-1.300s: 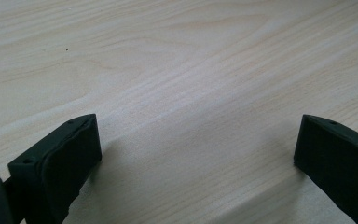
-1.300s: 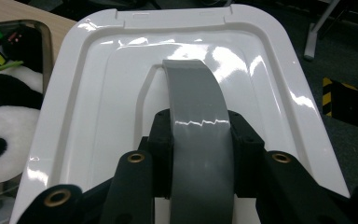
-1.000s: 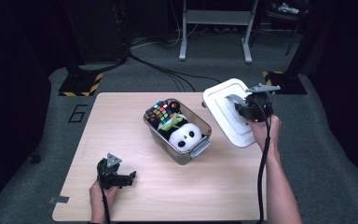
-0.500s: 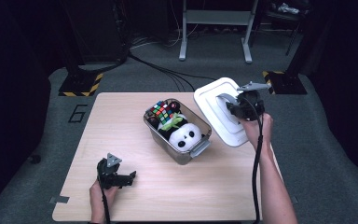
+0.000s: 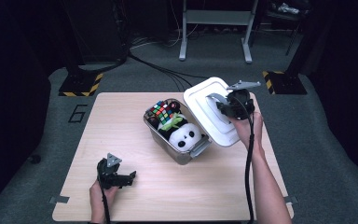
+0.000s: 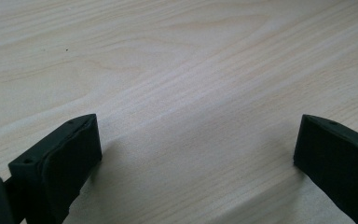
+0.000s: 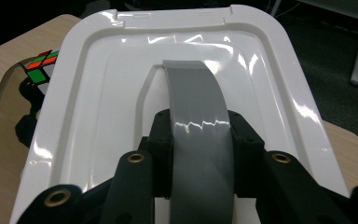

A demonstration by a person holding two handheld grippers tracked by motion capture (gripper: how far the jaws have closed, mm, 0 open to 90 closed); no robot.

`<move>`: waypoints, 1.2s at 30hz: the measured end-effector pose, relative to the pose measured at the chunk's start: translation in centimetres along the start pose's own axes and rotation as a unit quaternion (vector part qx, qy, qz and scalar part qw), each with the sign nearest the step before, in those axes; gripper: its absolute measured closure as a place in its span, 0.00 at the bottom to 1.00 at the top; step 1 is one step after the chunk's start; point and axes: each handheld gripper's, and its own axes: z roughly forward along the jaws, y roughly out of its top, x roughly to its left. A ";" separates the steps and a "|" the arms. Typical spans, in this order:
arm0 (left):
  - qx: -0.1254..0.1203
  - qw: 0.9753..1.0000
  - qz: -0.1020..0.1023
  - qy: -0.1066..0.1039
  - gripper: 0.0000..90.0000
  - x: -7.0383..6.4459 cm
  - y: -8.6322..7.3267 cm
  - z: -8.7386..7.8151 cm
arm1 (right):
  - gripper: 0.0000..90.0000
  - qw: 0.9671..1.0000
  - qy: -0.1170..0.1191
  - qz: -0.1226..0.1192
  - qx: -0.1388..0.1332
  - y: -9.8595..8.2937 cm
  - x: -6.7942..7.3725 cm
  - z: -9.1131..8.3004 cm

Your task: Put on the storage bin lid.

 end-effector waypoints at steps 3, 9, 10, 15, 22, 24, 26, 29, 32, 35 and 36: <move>0.000 1.000 0.000 0.000 0.01 0.0 0.0 0.0 | 0.74 1.000 0.004 0.000 0.000 0.1 0.3 0.2; 0.000 1.000 0.000 0.000 0.01 0.0 0.0 0.0 | 0.74 1.000 0.013 -0.005 -0.003 0.5 1.2 0.4; 0.002 1.000 0.000 -0.001 0.01 0.0 0.0 0.0 | 0.74 1.000 0.015 -0.006 -0.003 0.6 1.4 0.4; 0.002 1.000 0.002 -0.001 0.01 0.0 0.0 0.0 | 0.74 1.000 0.023 -0.010 -0.007 1.1 2.4 0.5; -0.002 1.000 0.001 0.001 0.01 0.0 0.0 0.0 | 0.74 0.999 0.037 -0.017 -0.008 1.7 3.9 1.0; -0.002 1.000 0.001 0.001 0.01 0.0 0.0 0.0 | 0.74 0.999 0.042 -0.023 -0.006 1.8 4.2 1.1; -0.002 1.000 0.002 0.002 0.01 0.0 0.0 0.0 | 0.74 0.999 0.044 -0.024 -0.005 1.9 4.6 1.3; -0.005 1.000 -0.003 0.003 0.01 -0.1 0.0 0.1 | 0.74 0.998 0.049 -0.027 -0.004 2.0 5.1 1.4; -0.005 1.000 -0.002 0.003 0.01 -0.1 0.0 0.1 | 0.74 0.998 0.053 -0.030 -0.004 2.1 5.6 1.6; -0.001 1.000 0.002 0.002 0.01 0.0 0.0 0.0 | 0.74 0.998 0.059 -0.022 -0.002 2.2 6.6 2.1; -0.003 1.000 0.002 0.002 0.01 0.0 0.0 0.1 | 0.74 0.998 0.059 -0.022 -0.002 2.2 6.6 2.1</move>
